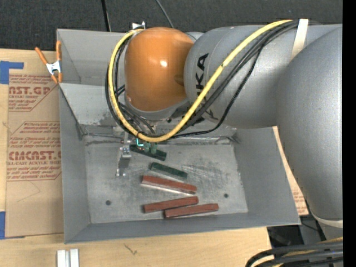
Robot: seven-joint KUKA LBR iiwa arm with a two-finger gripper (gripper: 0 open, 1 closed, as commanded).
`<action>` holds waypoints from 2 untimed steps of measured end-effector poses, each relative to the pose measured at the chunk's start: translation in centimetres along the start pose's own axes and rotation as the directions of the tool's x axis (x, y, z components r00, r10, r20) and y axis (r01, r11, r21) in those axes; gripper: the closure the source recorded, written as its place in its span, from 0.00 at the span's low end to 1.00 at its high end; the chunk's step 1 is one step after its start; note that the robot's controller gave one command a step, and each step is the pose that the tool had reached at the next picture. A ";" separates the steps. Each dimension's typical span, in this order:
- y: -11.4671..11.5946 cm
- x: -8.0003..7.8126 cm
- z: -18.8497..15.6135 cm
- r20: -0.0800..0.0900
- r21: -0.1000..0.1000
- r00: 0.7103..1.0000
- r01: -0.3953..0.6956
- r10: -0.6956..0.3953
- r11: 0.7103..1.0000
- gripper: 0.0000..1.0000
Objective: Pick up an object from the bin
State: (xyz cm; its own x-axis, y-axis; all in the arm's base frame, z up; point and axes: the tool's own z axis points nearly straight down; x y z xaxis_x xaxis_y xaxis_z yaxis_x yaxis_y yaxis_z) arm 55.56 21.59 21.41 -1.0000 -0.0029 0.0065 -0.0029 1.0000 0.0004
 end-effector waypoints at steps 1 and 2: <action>-0.1 -0.2 -0.5 0.008 -0.001 1.000 -0.002 0.002 1.000 0.00; -1.7 0.0 -0.1 0.010 -0.002 0.997 0.081 -0.081 0.997 0.00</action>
Offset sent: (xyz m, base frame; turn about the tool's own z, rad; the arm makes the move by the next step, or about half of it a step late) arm -0.0022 -0.0908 -0.0141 -0.3116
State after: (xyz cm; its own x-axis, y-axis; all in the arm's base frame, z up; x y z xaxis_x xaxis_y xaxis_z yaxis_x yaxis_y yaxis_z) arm 55.56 19.85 21.50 -0.9965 -0.0838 -0.0033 -0.0838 0.9965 0.0032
